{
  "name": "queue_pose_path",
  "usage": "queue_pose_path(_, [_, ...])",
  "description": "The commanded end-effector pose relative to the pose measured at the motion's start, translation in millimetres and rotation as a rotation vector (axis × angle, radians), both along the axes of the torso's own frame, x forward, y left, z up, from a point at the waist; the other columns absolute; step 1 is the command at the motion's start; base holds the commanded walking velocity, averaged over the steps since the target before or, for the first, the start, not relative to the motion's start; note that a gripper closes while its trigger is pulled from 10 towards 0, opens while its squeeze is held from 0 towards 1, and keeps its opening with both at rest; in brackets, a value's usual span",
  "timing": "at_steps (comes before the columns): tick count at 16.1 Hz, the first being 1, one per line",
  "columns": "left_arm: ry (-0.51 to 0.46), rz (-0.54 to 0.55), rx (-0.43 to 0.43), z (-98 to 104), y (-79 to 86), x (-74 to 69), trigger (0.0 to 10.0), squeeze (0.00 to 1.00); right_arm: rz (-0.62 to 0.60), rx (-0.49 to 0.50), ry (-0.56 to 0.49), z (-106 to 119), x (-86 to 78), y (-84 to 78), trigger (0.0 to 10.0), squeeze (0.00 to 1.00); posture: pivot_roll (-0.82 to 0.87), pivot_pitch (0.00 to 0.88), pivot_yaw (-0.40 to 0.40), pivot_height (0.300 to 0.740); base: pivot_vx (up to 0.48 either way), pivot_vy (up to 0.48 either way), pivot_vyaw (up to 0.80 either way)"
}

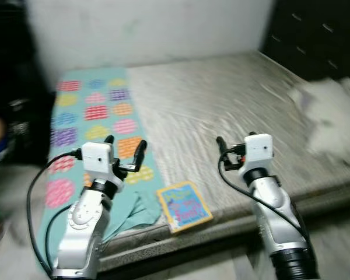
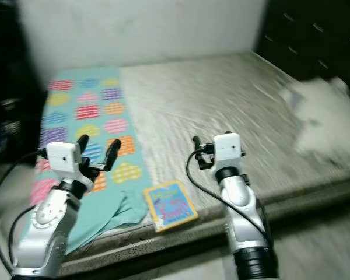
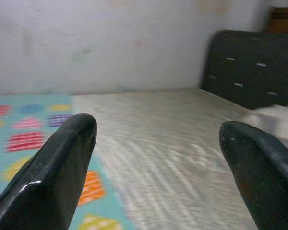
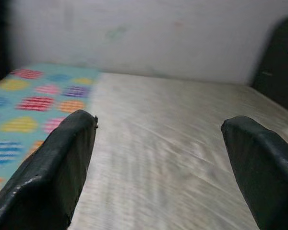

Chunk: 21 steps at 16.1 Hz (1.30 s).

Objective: Clean up the room

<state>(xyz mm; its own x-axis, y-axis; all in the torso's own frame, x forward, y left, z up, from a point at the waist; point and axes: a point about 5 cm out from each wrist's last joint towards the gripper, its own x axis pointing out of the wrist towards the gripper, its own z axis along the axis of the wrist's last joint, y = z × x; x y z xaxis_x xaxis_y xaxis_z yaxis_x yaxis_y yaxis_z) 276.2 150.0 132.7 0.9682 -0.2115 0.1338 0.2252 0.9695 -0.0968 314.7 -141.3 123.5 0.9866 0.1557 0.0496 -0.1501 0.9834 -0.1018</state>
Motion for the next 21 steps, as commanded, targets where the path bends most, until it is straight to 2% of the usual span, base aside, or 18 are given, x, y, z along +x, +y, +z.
queue_pose_path(1, [-0.009, 0.003, 0.011, 1.3, 4.2, -0.9, 10.0, 0.00, 0.030, 0.005, -0.011, 2.9, 0.9, 7.7, 10.0, 0.00, -0.01, 0.000, -0.003, 0.740, 0.000, 0.000, 0.44])
queue_pose_path(7, [-0.018, -0.007, 0.002, 3.0, 2.7, -1.0, 10.0, 0.00, 0.025, 0.010, -0.008, 3.3, 1.5, 6.9, 10.0, 0.00, -0.01, 0.000, -0.004, 0.740, 0.000, 0.000, 0.08])
queue_pose_path(9, [-0.021, -0.009, 0.000, 3.3, 2.6, -0.9, 10.0, 0.00, 0.026, 0.005, -0.010, 3.7, 2.0, 6.8, 10.0, 0.00, -0.01, 0.000, -0.004, 0.740, 0.255, 0.000, 0.00])
queue_pose_path(12, [-0.022, -0.011, -0.004, 3.4, 2.5, -0.2, 10.0, 0.00, 0.028, 0.005, -0.012, 4.2, 2.8, 6.8, 10.0, 0.00, -0.01, 0.000, -0.005, 0.740, 0.276, 0.000, 0.66])
queue_pose_path(21, [0.000, -0.001, 0.006, 1.1, 3.4, 1.4, 10.0, 0.00, 0.024, 0.003, -0.019, 5.5, 3.1, 6.8, 10.0, 0.00, -0.01, 0.000, -0.004, 0.740, 0.251, 0.000, 0.00])
